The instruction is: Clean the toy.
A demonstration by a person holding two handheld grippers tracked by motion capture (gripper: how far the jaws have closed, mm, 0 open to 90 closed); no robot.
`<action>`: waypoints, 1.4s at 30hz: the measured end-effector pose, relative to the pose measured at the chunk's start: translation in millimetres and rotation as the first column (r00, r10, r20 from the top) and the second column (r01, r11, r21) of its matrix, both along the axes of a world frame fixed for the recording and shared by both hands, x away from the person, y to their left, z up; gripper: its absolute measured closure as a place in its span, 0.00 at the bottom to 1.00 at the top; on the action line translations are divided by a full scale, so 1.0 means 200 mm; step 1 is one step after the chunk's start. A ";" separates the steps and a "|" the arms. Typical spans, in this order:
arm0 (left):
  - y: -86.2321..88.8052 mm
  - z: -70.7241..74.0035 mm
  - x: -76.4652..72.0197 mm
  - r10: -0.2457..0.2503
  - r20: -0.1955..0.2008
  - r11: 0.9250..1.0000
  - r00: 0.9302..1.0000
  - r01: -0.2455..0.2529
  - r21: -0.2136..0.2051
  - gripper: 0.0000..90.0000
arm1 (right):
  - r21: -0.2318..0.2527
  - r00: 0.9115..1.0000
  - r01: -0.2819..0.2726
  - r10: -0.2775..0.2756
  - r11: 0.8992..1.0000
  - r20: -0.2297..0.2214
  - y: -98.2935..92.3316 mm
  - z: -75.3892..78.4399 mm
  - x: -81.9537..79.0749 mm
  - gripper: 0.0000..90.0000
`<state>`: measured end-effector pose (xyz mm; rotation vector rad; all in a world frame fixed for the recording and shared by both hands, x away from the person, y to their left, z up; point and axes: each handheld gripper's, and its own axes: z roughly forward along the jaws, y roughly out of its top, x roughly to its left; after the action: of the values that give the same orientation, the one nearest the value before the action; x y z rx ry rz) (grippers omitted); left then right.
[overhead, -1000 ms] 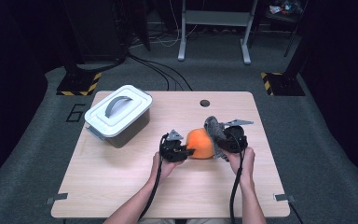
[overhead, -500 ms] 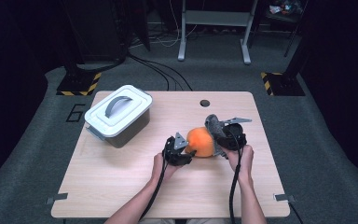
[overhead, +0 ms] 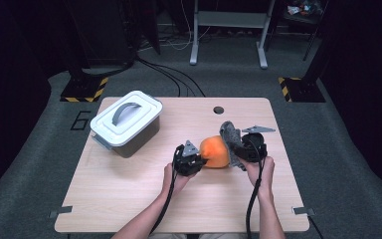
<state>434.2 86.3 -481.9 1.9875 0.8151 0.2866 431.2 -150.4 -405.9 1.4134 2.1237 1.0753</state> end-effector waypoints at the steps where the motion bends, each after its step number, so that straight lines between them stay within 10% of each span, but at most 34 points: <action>1: 0.00 0.01 0.00 -0.002 -0.013 1.000 1.000 0.002 -0.012 0.86 | -0.005 1.000 -0.007 0.007 1.000 0.001 0.01 0.01 -0.01 0.81; 13: 0.04 -0.01 0.03 0.008 -0.079 0.999 0.997 -0.011 -0.043 0.86 | -0.066 0.992 -0.122 0.121 0.990 -0.023 0.27 0.05 -0.02 0.81; 20: 0.04 -0.03 0.04 0.022 -0.080 0.999 0.997 -0.025 -0.041 0.87 | -0.195 0.993 -0.116 0.118 0.974 -0.001 0.36 0.01 -0.02 0.82; 42: 0.05 -0.05 0.05 0.015 -0.071 0.999 0.997 -0.017 -0.039 0.87 | -0.097 0.998 0.051 -0.056 0.994 -0.043 0.03 -0.10 0.07 0.82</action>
<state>443.4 95.9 -491.2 1.9644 0.8755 0.2090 445.3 -144.4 -425.3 1.4541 2.1267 0.9163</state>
